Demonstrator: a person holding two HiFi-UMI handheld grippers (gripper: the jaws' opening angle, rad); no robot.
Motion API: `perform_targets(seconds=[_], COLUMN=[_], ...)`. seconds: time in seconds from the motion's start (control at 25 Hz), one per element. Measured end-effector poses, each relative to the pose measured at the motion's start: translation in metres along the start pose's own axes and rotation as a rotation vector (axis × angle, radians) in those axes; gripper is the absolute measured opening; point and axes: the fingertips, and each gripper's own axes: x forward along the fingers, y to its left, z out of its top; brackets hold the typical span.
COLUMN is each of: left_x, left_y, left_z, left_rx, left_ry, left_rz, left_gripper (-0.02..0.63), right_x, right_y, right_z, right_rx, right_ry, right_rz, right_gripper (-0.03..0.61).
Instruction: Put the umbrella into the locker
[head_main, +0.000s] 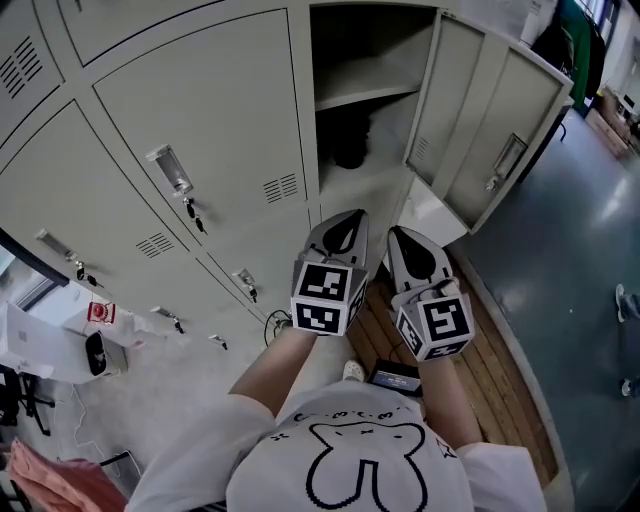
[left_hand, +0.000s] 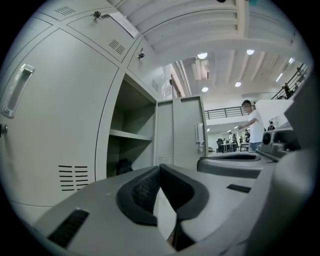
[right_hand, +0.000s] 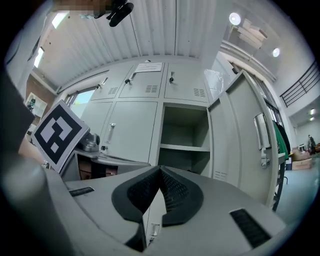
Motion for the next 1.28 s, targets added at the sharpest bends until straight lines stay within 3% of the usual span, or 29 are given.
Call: perform_targets(seconds=[0.16, 0.32, 0.48, 1.28], left_x=[-0.024, -0.049, -0.067, -0.114], left_y=[-0.001, -0.006, -0.019, -0.031], left_z=[0.006, 0.01, 0.009, 0.011], left_rx=[-0.019, 0.067, 0.123, 0.104], left_ry=[-0.042, -0.086, -0.128, -0.158], left_rz=[-0.006, 0.012, -0.028, -0.075], left_gripper=[0.015, 0.017, 0.016, 0.017], right_x=[-0.012, -0.026, -0.036, -0.058], right_y=[0.011, 0.021, 0.037, 0.087], right_z=[0.008, 0.014, 0.012, 0.02], right_rx=[-0.015, -0.022, -0.007, -0.02], right_ry=[-0.002, -0.011, -0.004, 0.01], right_rz=[-0.011, -0.029, -0.037, -0.023], right_gripper=[0.025, 0.025, 0.025, 0.025])
